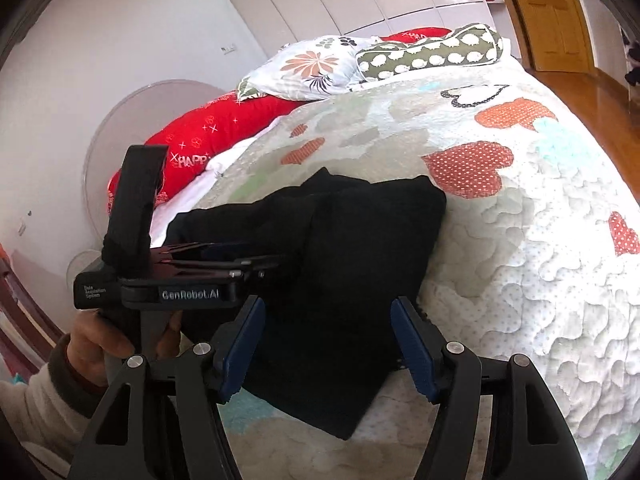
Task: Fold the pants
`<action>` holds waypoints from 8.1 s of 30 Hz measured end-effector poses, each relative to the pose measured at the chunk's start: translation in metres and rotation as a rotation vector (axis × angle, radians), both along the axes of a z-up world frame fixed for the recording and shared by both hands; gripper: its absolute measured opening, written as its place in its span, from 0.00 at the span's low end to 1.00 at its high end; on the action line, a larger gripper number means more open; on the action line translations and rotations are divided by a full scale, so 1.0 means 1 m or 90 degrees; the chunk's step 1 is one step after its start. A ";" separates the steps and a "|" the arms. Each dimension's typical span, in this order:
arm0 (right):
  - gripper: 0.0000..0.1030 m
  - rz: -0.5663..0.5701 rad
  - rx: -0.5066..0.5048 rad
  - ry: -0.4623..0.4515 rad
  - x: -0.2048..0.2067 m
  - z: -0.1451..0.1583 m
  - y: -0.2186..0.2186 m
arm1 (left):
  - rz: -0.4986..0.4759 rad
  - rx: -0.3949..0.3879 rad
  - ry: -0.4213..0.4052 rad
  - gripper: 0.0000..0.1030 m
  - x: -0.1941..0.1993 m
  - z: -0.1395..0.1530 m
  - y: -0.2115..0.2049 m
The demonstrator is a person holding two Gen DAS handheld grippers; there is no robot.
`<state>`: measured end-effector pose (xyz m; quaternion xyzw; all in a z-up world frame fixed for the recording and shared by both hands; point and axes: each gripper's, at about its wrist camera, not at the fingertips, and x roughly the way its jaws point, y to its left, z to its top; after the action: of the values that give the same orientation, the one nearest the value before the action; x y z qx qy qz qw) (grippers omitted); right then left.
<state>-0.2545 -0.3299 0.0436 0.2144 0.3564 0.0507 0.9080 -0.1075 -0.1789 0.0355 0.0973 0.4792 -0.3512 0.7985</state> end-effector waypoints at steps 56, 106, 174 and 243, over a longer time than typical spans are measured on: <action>0.57 0.029 -0.176 0.069 0.027 0.017 0.061 | 0.152 -0.031 -0.029 0.48 -0.013 0.017 0.069; 0.70 0.066 -0.184 0.100 0.114 0.006 0.097 | 0.270 -0.062 -0.026 0.70 -0.011 0.025 0.149; 0.27 0.427 -0.083 0.039 0.255 0.038 0.233 | 0.429 -0.232 -0.035 0.19 -0.005 0.019 0.226; 0.13 0.067 0.037 0.049 -0.010 0.005 -0.012 | 0.060 -0.091 -0.108 0.71 -0.074 0.031 0.060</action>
<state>-0.2642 -0.3420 0.0489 0.2236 0.3999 0.1009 0.8831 -0.1812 -0.1188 0.0668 0.0468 0.3875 -0.3370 0.8568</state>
